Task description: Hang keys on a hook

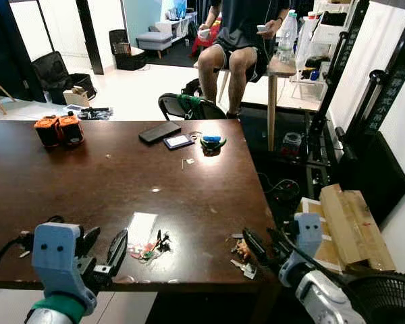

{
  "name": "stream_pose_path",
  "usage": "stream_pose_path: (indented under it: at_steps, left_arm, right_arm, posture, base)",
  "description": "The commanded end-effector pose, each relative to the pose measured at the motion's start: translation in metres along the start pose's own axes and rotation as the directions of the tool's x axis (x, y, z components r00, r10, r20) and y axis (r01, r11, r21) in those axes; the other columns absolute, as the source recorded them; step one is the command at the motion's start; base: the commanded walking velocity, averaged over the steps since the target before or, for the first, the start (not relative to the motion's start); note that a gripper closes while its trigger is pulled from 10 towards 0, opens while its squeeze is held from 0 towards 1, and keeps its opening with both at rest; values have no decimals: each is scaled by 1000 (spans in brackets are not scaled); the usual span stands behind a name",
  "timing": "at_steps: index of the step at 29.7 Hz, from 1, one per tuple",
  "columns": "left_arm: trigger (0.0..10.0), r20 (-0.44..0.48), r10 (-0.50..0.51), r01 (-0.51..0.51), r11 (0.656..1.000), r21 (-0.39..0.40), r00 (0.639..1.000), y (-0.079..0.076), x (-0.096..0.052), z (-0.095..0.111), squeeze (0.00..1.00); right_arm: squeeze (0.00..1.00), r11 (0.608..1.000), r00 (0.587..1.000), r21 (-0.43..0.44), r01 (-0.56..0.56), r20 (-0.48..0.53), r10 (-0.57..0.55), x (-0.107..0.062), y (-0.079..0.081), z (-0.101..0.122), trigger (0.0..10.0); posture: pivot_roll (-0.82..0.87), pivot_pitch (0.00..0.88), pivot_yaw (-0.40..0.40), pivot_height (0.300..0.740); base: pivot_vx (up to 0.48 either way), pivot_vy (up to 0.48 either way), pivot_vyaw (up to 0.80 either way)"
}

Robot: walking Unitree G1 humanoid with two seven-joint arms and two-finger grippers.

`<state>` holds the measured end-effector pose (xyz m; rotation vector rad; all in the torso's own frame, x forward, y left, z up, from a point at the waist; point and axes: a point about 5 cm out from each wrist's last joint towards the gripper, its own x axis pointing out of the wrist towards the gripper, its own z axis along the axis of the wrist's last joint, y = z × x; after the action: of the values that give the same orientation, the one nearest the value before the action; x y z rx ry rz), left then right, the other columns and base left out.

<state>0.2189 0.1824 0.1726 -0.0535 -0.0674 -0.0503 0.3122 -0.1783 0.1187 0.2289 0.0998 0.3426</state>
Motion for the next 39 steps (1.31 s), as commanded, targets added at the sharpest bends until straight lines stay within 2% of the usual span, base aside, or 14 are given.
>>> stream_pose_path:
  at_steps: [1,5,11,14,20,26,29,30,32,33,35,38,39]
  left_arm:
    - [10000,-39,45,-44,999,22,998,5,0,-8,0]
    - [10000,-36,68,-67,997,25,997,5,3,-11,0]
    - [10000,-55,10,-12,999,-39,998,-4,2,-13,0]
    - [10000,-77,-15,9,998,-69,997,-6,1,-14,0]
    - [10000,-113,-78,71,995,-65,991,-12,-2,-18,0]
    - [10000,-154,-149,140,988,-65,977,-22,-3,-24,0]
    - [10000,-157,-164,156,986,-64,974,-23,-4,-25,0]
    - [10000,-158,-167,158,985,-65,973,-23,-4,-24,0]
    - [10000,-159,-168,159,985,-67,973,-23,-4,-24,0]
    - [10000,-159,-169,161,985,-66,973,-23,-5,-24,0]
    - [10000,-159,-171,163,984,-65,972,-23,-5,-23,0]
    - [10000,-159,-173,164,984,-64,972,-23,-5,-23,0]
    - [10000,-159,-175,167,984,-64,972,-23,-5,-23,0]
  right_arm:
    - [1000,1000,1000,8,-15,-14,15,3,4,-2,10000]
    - [1000,1000,999,5,-30,-13,30,7,10,-2,10000]
    - [1000,997,996,30,-75,-50,76,12,22,-7,10000]
    - [1000,996,995,50,-76,-63,79,12,23,-9,10000]
    - [1000,994,990,53,-95,-102,100,13,24,-11,10000]
    - [1000,993,974,12,-114,-197,114,10,21,-19,10000]
    - [1000,992,969,4,-124,-212,122,10,21,-21,10000]
    - [596,991,968,-13,-130,-216,124,9,20,-20,10000]
    - [596,991,968,-26,-133,-219,124,9,19,-19,10000]
    - [0,986,969,-80,-145,-216,124,9,18,-17,10000]
    - [0,973,969,-160,-166,-211,131,8,17,-14,10000]
    - [0,965,967,-193,-180,-213,138,8,16,-12,10000]
    - [0,942,963,-266,-205,-227,145,7,15,-11,10000]
  posture:
    - [-106,27,103,740]
    - [-113,33,104,740]
    - [-98,44,103,740]
    - [-98,44,103,740]
    - [-100,51,108,740]
    - [-101,52,111,740]
    - [-101,52,111,740]
    - [-101,52,111,740]
    - [-101,52,111,740]
    - [-101,52,111,740]
    - [-101,52,111,740]
    - [-101,52,111,740]
    - [-101,52,111,740]
  base:
    - [0,0,0]
    - [0,0,0]
    - [0,0,0]
    - [0,0,0]
    - [0,0,0]
    - [0,0,0]
    - [0,0,0]
    - [0,0,0]
    - [0,0,0]
    - [0,0,0]
    - [0,0,0]
    - [0,0,0]
    - [0,0,0]
